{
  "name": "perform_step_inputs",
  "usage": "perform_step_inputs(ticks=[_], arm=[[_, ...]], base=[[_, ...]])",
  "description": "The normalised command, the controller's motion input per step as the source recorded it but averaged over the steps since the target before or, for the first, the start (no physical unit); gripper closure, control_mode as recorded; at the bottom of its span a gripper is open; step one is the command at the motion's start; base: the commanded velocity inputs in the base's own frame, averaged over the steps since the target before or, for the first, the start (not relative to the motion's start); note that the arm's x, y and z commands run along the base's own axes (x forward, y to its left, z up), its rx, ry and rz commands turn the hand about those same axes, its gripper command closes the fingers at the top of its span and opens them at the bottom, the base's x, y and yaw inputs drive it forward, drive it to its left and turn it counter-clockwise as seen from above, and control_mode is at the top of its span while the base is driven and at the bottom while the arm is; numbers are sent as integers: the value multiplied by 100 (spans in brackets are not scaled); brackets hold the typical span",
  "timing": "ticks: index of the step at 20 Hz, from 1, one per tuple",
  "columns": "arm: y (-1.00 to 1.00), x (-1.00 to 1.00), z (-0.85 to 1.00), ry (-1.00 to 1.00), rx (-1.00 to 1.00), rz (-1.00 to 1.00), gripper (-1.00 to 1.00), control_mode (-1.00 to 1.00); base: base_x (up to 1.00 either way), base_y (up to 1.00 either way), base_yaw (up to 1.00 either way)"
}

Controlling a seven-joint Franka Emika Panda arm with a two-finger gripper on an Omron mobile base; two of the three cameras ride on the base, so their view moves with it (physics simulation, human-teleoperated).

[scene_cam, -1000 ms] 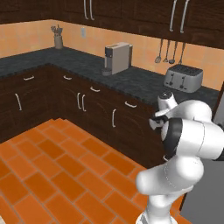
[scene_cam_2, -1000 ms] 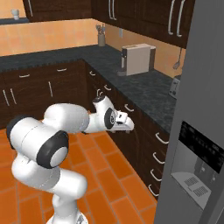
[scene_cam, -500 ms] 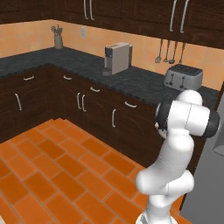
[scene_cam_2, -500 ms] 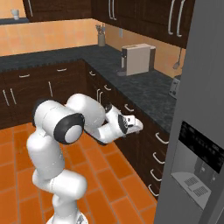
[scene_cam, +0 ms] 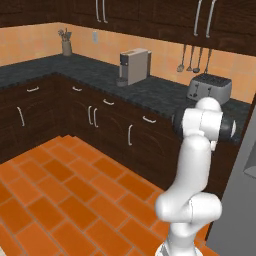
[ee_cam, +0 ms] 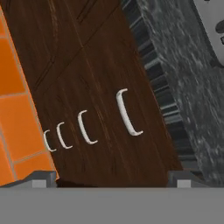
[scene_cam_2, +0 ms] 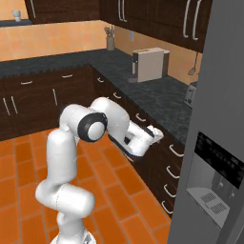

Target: Take a straw from the drawer in front and place it inside the glass cup on the dining counter.

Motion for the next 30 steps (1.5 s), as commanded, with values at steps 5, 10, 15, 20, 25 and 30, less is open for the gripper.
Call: perform_step_inputs(ticks=[5, 10, 15, 20, 25, 30], arm=[[-22, 33, -56, 0, -13, 13, -100, -100], [-27, 38, -53, 0, -11, 7, -100, -100], [-23, 45, -48, 0, -5, 4, -100, -100], [-16, 46, -44, 0, -6, 1, -100, -100], [-16, 40, -10, -4, -11, -2, -100, -100], [-3, 55, -11, -1, -11, -7, -100, -100]], base=[[0, 0, 0], [0, 0, 0], [0, 0, 0], [0, 0, 0], [0, 0, 0], [0, 0, 0]])
